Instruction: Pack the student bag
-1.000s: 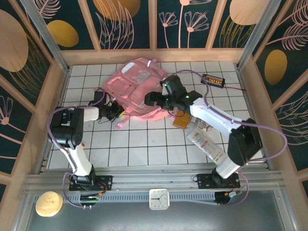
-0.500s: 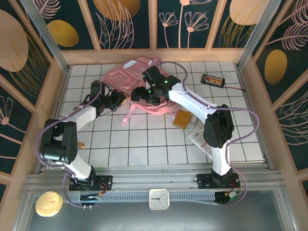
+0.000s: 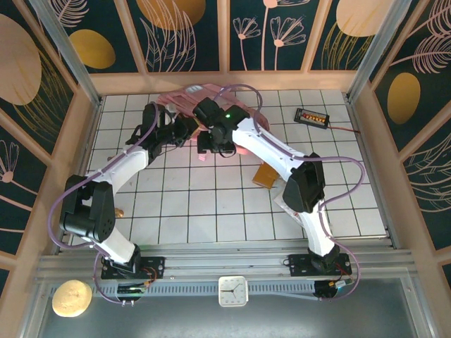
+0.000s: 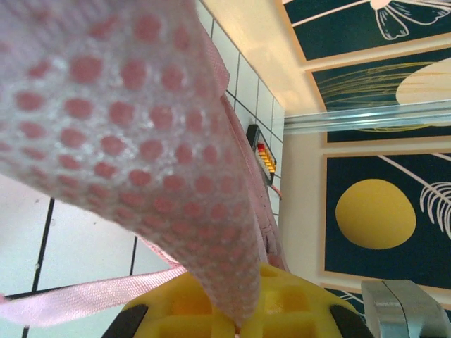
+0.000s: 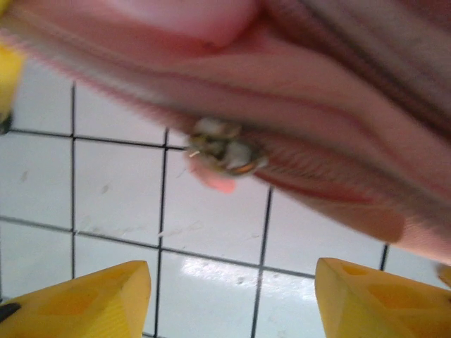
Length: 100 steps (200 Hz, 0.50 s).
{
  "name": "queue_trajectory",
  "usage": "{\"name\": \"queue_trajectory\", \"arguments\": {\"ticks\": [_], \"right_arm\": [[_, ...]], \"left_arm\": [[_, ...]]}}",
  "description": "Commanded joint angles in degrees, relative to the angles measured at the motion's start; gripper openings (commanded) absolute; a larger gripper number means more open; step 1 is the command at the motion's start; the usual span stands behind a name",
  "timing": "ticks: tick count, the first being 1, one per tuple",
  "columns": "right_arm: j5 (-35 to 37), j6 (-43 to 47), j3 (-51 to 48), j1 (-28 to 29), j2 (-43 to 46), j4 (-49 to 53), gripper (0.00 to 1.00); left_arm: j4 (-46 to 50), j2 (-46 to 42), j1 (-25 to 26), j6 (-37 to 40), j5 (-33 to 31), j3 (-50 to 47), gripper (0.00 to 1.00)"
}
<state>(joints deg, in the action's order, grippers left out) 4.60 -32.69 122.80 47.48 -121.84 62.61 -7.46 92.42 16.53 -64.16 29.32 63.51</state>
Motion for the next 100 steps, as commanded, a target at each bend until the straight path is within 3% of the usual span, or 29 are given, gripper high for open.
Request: {"name": "queue_trajectory", "arguments": {"ticks": [1,22,43,77,100], "right_arm": [[8.5,0.4,3.3,-0.1,-1.1,4.4,0.59],[8.6,-0.4,5.1,-0.4,-1.4,3.4,0.56],[3.4,-3.1,1.9,-1.8,0.3,-1.6,0.56],[-8.4,-10.4,-14.4,-5.8,8.4,-17.8,0.56],[-12.6,-14.8,-24.6,-8.5,14.0,-28.9,0.54]], "left_arm": [[-3.6,-0.7,0.7,-7.9,1.0,3.4,0.00],[-3.5,-0.8,1.3,-8.6,1.1,3.9,0.00],[-4.7,-0.5,1.7,-9.8,1.6,3.9,0.00],[-6.1,-0.3,1.9,-11.4,1.9,4.1,0.00],[-5.8,-0.2,1.9,-11.5,2.3,5.0,0.00]]}}
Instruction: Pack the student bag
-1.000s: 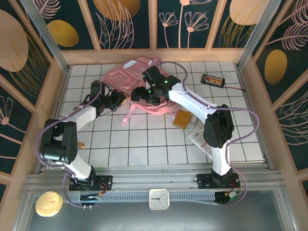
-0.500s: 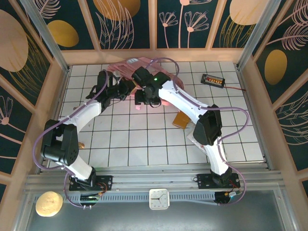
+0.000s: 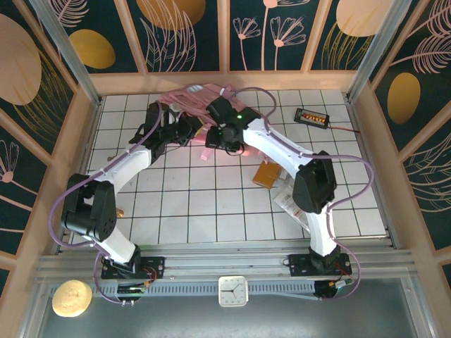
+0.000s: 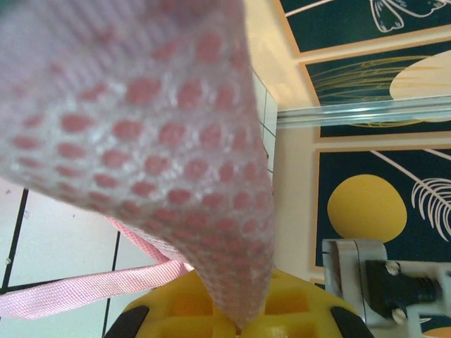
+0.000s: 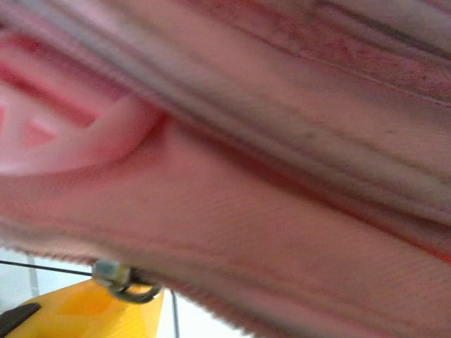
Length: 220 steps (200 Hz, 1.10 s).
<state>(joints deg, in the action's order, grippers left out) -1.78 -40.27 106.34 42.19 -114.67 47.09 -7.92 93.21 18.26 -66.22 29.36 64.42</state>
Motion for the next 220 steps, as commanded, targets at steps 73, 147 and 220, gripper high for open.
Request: {"name": "queue_trajectory", "arguments": {"ticks": [73,147,220], "right_arm": [[-14.8,-23.1,-26.3,-5.1,21.5,-28.7,0.57],[-12.0,-33.9,-40.6,-4.6,26.5,-53.4,0.56],[-12.2,-30.8,-37.1,-7.6,21.6,-60.1,0.56]], "left_arm": [[-8.5,-0.7,0.6,-14.3,-0.5,5.0,0.00],[-6.9,2.3,3.1,-15.5,-2.3,11.3,0.00],[-7.9,0.6,3.6,-16.7,-2.9,9.0,0.00]]}}
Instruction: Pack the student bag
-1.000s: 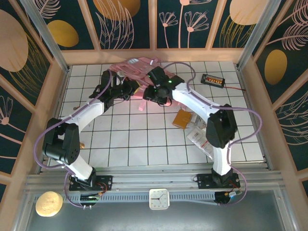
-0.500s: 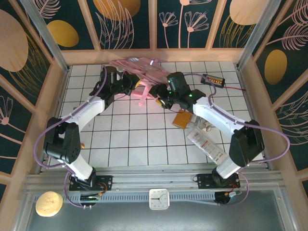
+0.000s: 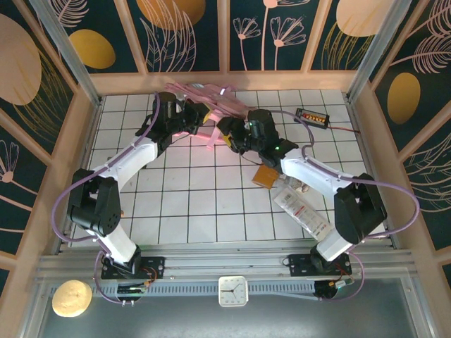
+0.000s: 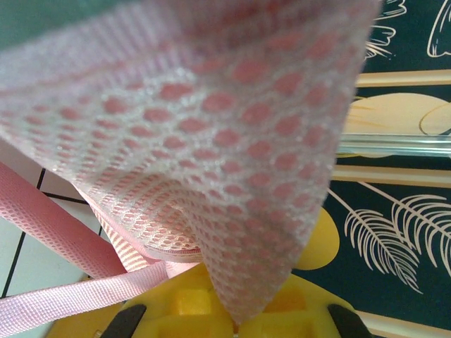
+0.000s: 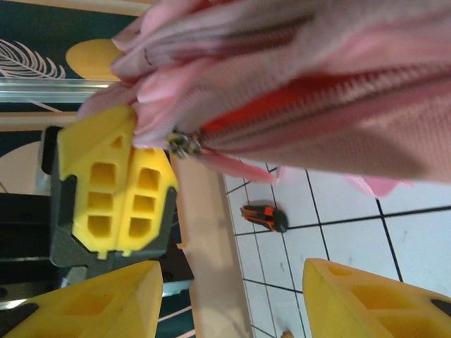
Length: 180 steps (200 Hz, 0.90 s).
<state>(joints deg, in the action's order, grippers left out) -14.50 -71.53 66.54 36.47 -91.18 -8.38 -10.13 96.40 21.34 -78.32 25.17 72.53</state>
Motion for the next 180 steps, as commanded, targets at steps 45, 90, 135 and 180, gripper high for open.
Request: {"name": "queue_trajectory", "arguments": {"ticks": [45,90,135,180], "right_arm": [[-1.0,1.9,5.8,-3.0,-4.5,-4.4,0.55],[-2.1,4.7,8.2,-3.0,-6.5,-1.9,0.54],[-1.1,7.6,8.3,-3.1,-7.0,0.8,0.55],[-0.6,8.1,7.7,-3.4,-7.9,0.5,0.57]], "left_arm": [[-6.2,-2.7,0.8,-4.8,0.8,0.5,0.00],[-7.2,-1.8,1.4,-5.6,0.3,0.9,0.00],[-6.8,-0.8,1.5,-5.9,0.0,2.7,0.00],[-6.1,0.5,2.0,-5.9,-0.3,5.2,0.00]]}}
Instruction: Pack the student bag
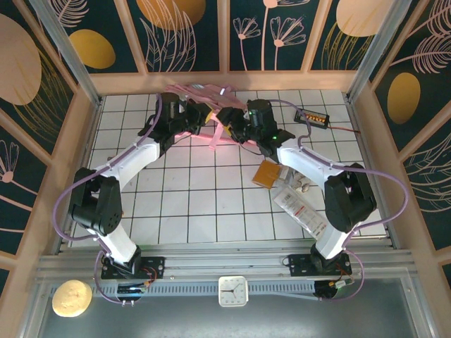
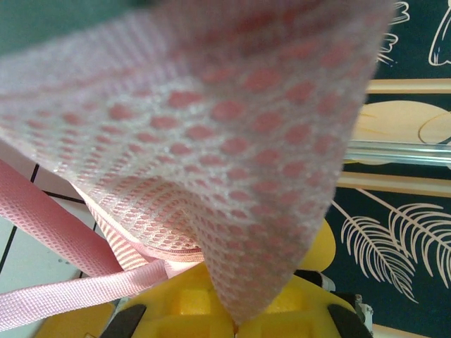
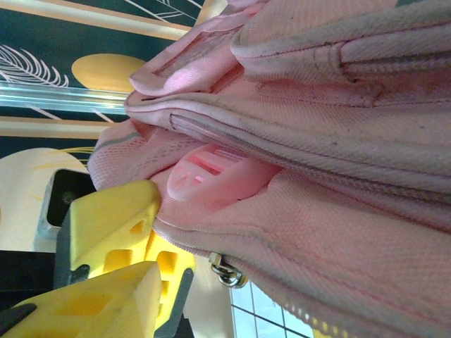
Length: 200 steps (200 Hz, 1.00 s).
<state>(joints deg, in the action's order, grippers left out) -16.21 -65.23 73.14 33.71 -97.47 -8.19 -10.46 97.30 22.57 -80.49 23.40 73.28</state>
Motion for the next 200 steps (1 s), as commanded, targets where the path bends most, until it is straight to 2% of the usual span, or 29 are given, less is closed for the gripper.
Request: {"name": "queue_trajectory", "arguments": {"ticks": [1,67,124,144,168,182,200], "right_arm": [[1.2,1.8,1.2,-0.7,-1.6,0.3,0.57],[2.6,3.3,0.7,-1.5,-2.6,0.6,0.56],[0.1,5.2,3.1,-2.1,-5.1,-4.6,0.48],[-0.1,5.7,3.8,-2.1,-5.3,-3.0,0.43],[-0.4,5.7,3.6,-3.7,-4.9,-1.7,0.33],[-0.6,5.9,3.5,-3.9,-4.5,-0.7,0.22],[-0.4,6.3,3.3,-4.2,-4.0,0.8,0.19]], "left_arm": [[-5.7,-0.4,0.8,-3.8,1.5,4.5,0.00],[-5.1,0.3,1.2,-4.0,1.6,5.9,0.00],[-5.9,0.0,1.8,-4.7,2.0,4.4,0.00],[-6.4,-0.1,1.9,-5.0,2.1,3.8,0.00],[-6.5,0.1,1.9,-5.0,2.2,4.0,0.00],[-6.6,0.1,1.9,-4.9,2.1,4.1,0.00],[-6.7,0.0,1.9,-4.7,2.0,3.9,0.00]]}}
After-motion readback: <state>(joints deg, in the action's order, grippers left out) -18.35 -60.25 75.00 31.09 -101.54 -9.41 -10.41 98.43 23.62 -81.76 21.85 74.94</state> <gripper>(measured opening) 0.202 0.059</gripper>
